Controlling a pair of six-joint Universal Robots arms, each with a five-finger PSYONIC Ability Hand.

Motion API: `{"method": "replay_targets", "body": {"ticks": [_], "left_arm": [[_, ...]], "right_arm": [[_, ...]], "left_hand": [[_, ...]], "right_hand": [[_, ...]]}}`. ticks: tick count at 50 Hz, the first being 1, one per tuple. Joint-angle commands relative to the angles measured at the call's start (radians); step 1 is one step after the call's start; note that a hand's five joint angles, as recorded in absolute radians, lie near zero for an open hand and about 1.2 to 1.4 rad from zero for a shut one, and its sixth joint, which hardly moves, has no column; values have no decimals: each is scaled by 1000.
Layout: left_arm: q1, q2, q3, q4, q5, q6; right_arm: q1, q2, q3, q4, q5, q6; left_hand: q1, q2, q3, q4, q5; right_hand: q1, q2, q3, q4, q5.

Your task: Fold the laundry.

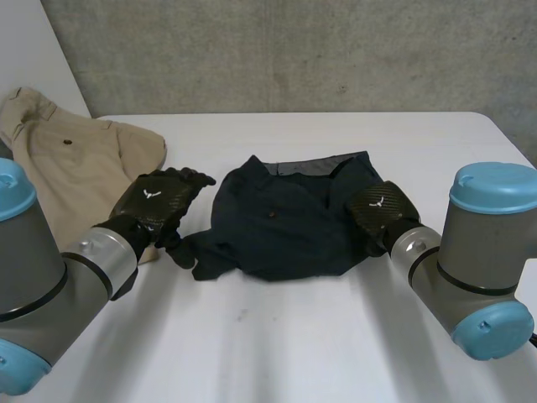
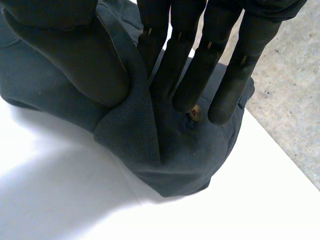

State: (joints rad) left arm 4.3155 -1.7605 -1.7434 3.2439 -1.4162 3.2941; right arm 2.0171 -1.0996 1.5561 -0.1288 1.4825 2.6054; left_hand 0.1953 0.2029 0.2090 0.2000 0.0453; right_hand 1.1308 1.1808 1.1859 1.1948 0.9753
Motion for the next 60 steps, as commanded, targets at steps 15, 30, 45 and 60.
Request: {"method": "replay_targets", "body": {"ticks": [15, 30, 45, 60], "left_arm": [[29, -4, 33, -55, -46, -5], [62, -30, 85, -159, -50, -37], [47, -270, 292, -392, -33, -191], [-37, -550, 577, -510, -86, -220]], "right_arm": [[45, -166, 95, 572, 16, -197], [46, -241, -241, 508, 7, -137], [69, 268, -766, 324, -143, -323], [57, 685, -1042, 178, -209, -343]], "left_hand": [[-21, -28, -34, -25, -45], [-21, -28, -34, -25, -45], [18, 11, 4, 13, -6], [71, 63, 57, 66, 46]], "right_hand": [[-12, -62, -67, -76, -31], [-956, -1006, -1011, -1020, -975], [-956, -1006, -1011, -1020, -975], [-956, -1006, -1011, -1020, -975]]}}
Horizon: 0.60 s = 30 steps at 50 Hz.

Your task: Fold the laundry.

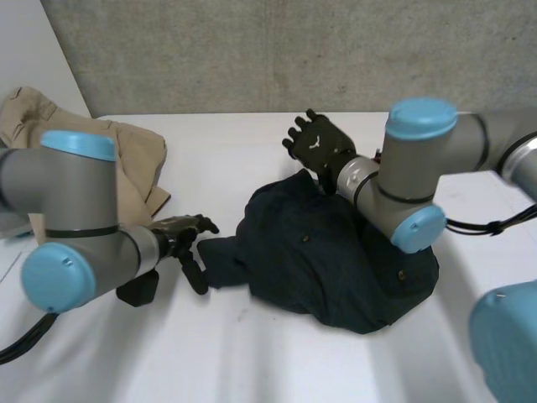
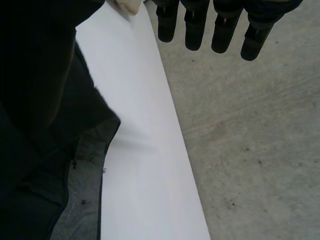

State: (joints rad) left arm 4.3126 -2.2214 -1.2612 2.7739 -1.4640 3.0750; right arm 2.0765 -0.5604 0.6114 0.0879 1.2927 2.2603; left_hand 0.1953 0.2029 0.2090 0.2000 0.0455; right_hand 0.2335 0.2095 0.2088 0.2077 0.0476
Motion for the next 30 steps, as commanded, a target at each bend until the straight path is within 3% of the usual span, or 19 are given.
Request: {"method": "replay_targets", "body": {"ticks": [1, 5, 9, 13, 14, 17, 24, 28, 30], "left_arm": [[-36, -96, 103, -42, -39, -1], [-53, -113, 118, -45, -49, 2], [-60, -115, 114, -33, -59, 7], [-56, -110, 117, -19, -75, 5], [-56, -109, 117, -14, -75, 4], [-59, -87, 129, -4, -79, 10], [-51, -31, 249, 105, -88, 63], [-30, 25, 358, 237, -113, 142], [-14, 72, 394, 367, -130, 160]], "right_arm": [[-3, 160, -108, -39, -21, 2], [1, 200, -139, -33, -36, 4], [1, 223, -165, -33, -56, 13], [1, 250, -196, -31, -81, 45], [-1, 260, -203, -31, -91, 57], [-4, 269, -220, -49, -78, 74], [-30, 223, -268, -307, 19, 97], [-61, 130, -274, -522, 94, 142], [-76, 54, -254, -649, 146, 200]], "left_hand": [[80, 72, 66, 75, 55], [170, 163, 157, 166, 146], [516, 509, 503, 512, 492], [1050, 1043, 1037, 1046, 1026], [1199, 1192, 1186, 1195, 1175], [1201, 1193, 1187, 1196, 1176], [1201, 1193, 1187, 1196, 1176], [1201, 1193, 1187, 1196, 1176], [1201, 1193, 1187, 1196, 1176]], "right_hand": [[-59, -35, -34, -33, -48], [-59, -35, -34, -33, -48], [-3, 21, 21, 22, 8], [313, 337, 338, 339, 324], [570, 594, 594, 596, 581], [1161, 1185, 1186, 1187, 1173], [1163, 1187, 1187, 1189, 1174], [1163, 1187, 1187, 1189, 1174], [1163, 1187, 1187, 1189, 1174]]}}
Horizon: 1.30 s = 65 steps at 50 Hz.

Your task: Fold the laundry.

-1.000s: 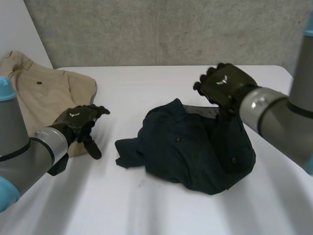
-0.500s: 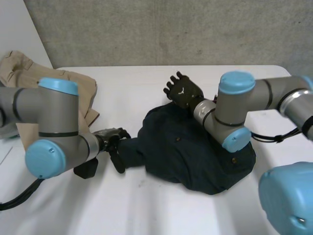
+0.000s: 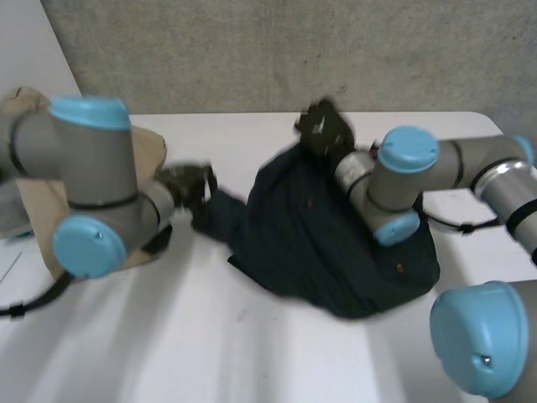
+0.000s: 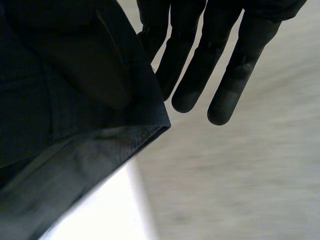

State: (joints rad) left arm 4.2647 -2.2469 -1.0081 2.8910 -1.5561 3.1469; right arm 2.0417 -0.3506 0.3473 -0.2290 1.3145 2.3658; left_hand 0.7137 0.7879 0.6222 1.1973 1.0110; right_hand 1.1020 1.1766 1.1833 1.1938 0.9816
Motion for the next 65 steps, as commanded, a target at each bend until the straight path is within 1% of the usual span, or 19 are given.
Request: {"method": "replay_targets", "body": {"ticks": [1, 3, 7, 14, 18, 19, 21, 22, 23, 26, 30, 38, 43, 49, 54, 60, 62, 64, 65], "left_arm": [[35, 115, 149, 301, -44, 85], [35, 162, 151, 452, -45, 71], [23, 222, 126, 612, -32, 62], [17, 276, 16, 614, -10, 73], [20, 283, -130, 578, -7, 68], [20, 283, -157, 573, -5, 68], [17, 279, -208, 564, -2, 68], [15, 277, -257, 562, 2, 67], [14, 273, -279, 564, 4, 67], [9, 256, -341, 568, 5, 68], [7, 244, -372, 557, 2, 68], [-8, 219, -377, 519, 2, 73], [-9, 198, -354, 522, 13, 76], [-37, 147, -303, 513, 54, 79], [-95, 81, -264, 507, 125, 84], [-173, 32, -234, 496, 159, 87], [-200, 18, -233, 487, 168, 94], [-213, 10, -233, 475, 174, 97], [-216, 3, -234, 461, 179, 107]], "right_arm": [[-46, -183, 24, -369, 138, 117], [-60, -270, 82, -429, 164, 176], [-86, -411, 197, -467, 172, 251], [-127, -560, 375, -455, 149, 334], [-138, -619, 507, -343, 97, 360], [-138, -648, 571, -296, 57, 362], [-138, -682, 637, -262, 10, 363], [-140, -700, 669, -251, -17, 362], [-141, -735, 732, -247, -70, 360], [-144, -795, 841, -227, -132, 336], [-150, -861, 959, -132, -178, 264], [-140, -988, 1108, 113, -253, 67], [-132, -1090, 1182, 243, -307, 1], [-121, -1215, 1263, 298, -414, 4], [-121, -1338, 1318, 300, -498, 39], [-129, -1410, 1360, 293, -543, 125], [-135, -1420, 1372, 280, -543, 161], [-152, -1417, 1374, 261, -540, 182], [-178, -1409, 1374, 243, -532, 200]], "left_hand": [[683, 608, 774, 199, 211], [683, 608, 774, 199, 211], [683, 608, 774, 199, 211], [683, 608, 774, 199, 211], [683, 608, 774, 199, 211], [651, 577, 742, 167, 179], [344, 270, 435, -140, -128], [101, 27, 193, -382, -371], [20, -54, 112, -463, -452], [-214, -289, -123, -698, -686], [-406, -480, -314, -889, -878], [-527, -601, -435, -1010, -998], [-539, -613, -448, -1023, -1011], [-539, -613, -448, -1023, -1011], [-539, -613, -448, -1023, -1011], [-539, -613, -448, -1023, -1011], [-337, -411, -246, -821, -809], [0, -74, 92, -484, -472], [365, 291, 457, -118, -107]], "right_hand": [[294, 220, 213, 202, 240], [294, 220, 213, 202, 240], [294, 220, 213, 202, 240], [294, 220, 213, 202, 240], [294, 220, 213, 202, 240], [294, 220, 213, 202, 240], [294, 220, 213, 202, 240], [294, 220, 213, 202, 240], [294, 220, 213, 202, 240], [294, 220, 213, 202, 240], [294, 220, 213, 202, 240], [294, 220, 213, 202, 240], [294, 220, 213, 202, 240], [294, 220, 213, 202, 240], [294, 220, 213, 202, 240], [294, 220, 213, 202, 240], [294, 220, 213, 202, 240], [294, 220, 213, 202, 240], [294, 220, 213, 202, 240]]}}
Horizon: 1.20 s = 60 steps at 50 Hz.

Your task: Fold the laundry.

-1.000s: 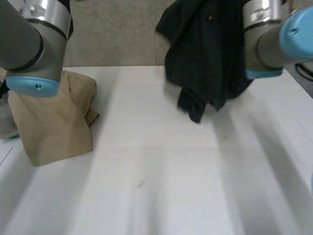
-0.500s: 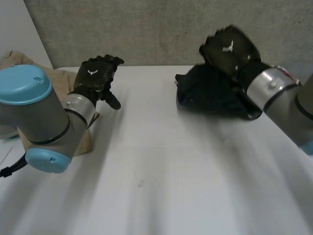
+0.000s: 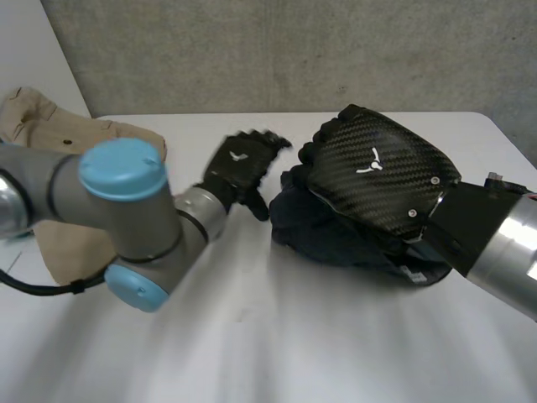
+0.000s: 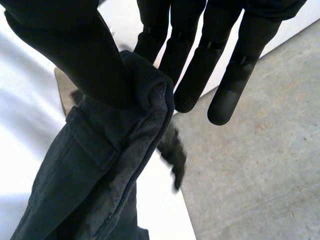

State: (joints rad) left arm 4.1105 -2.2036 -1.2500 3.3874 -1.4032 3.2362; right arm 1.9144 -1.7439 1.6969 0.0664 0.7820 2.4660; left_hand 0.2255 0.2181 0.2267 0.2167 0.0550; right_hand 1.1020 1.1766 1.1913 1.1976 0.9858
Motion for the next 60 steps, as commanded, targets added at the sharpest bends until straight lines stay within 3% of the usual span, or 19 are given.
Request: {"method": "replay_targets", "body": {"ticks": [1, 2, 10, 18, 21, 27, 31, 36, 46, 50, 53, 58, 60], "left_arm": [[-61, -39, 6, -45, 30, 17], [-58, -39, 4, -56, 35, 19], [23, 42, 12, -158, 47, 20], [109, 248, -34, -73, -193, -22], [106, 338, -117, -83, -180, -30], [50, 443, -374, -128, -152, 34], [-5, 449, -501, -123, -199, 166], [-26, 398, -516, -60, -282, 270], [42, 173, -180, -7, -261, 332], [66, 111, 51, 6, -221, 329], [77, 113, 156, 45, -224, 323], [106, 163, 294, 218, -269, 301], [112, 182, 311, 259, -272, 301]], "right_arm": [[-63, -10, 24, -60, 5, 106], [-77, 0, 26, -69, 9, 113], [-178, 144, -28, -122, 68, 137], [-118, 316, -187, -120, 301, 136], [-83, 362, -227, -123, 370, 133], [-42, 411, -244, -114, 422, 133], [-2, 460, -243, -105, 454, 127], [15, 523, -263, -83, 516, 107], [58, 661, -434, -109, 625, 59], [77, 704, -569, -242, 672, 90], [83, 716, -669, -446, 717, 113], [84, 708, -782, -842, 757, 128], [83, 704, -802, -882, 744, 126]], "left_hand": [[1037, 1044, 1036, 1046, 1033], [1169, 1177, 1168, 1178, 1165], [1171, 1178, 1170, 1180, 1167], [1171, 1178, 1170, 1180, 1167], [1171, 1178, 1170, 1180, 1167], [1171, 1178, 1170, 1180, 1167], [1171, 1178, 1170, 1180, 1167], [1171, 1178, 1170, 1180, 1167], [1171, 1178, 1170, 1180, 1167], [1171, 1178, 1170, 1180, 1167], [1171, 1178, 1170, 1180, 1167], [1171, 1178, 1170, 1180, 1167], [1171, 1178, 1170, 1180, 1167]], "right_hand": [[294, 220, 205, 199, 236], [294, 220, 205, 199, 236], [294, 220, 205, 199, 236], [294, 220, 205, 199, 236], [294, 220, 205, 199, 236], [294, 220, 205, 199, 236], [294, 220, 205, 199, 236], [294, 220, 205, 199, 236], [294, 220, 205, 199, 236], [294, 220, 205, 199, 236], [294, 220, 205, 199, 236], [294, 220, 205, 199, 236], [294, 220, 205, 199, 236]]}}
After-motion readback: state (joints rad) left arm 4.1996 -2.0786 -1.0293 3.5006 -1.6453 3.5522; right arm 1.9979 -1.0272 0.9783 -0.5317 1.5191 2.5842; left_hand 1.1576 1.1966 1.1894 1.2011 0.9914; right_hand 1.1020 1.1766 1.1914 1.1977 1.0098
